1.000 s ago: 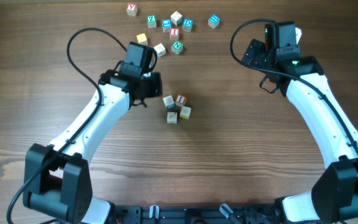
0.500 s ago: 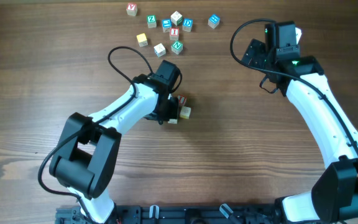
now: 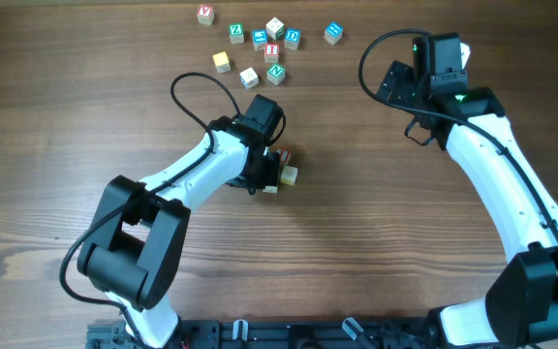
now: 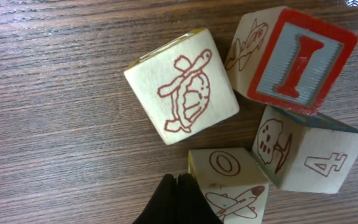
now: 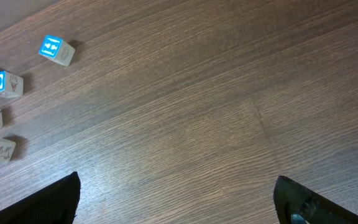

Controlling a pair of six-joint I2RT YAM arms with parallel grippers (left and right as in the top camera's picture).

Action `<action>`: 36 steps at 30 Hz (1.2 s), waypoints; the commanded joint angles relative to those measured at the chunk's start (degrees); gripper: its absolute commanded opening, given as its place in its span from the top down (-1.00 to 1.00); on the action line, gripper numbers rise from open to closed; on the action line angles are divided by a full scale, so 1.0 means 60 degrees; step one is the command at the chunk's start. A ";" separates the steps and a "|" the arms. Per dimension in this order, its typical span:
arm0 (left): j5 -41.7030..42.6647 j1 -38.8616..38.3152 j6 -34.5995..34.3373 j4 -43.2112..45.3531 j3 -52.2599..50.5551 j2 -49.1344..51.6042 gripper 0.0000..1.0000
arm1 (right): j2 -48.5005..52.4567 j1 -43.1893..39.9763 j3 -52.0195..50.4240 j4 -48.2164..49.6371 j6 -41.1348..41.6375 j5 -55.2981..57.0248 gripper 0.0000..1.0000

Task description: Form a circle

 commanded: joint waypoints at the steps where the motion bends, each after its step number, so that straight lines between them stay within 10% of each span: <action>1: 0.0262 -0.0051 -0.0091 -0.0055 0.0018 0.0040 0.92 | 0.0033 0.0004 0.0015 0.0018 -0.0113 0.0131 -1.00; 36: -0.0714 0.1268 -0.0219 0.0011 0.0565 0.0029 0.92 | 0.0033 0.0004 0.0015 0.0018 -0.0117 0.0131 -0.99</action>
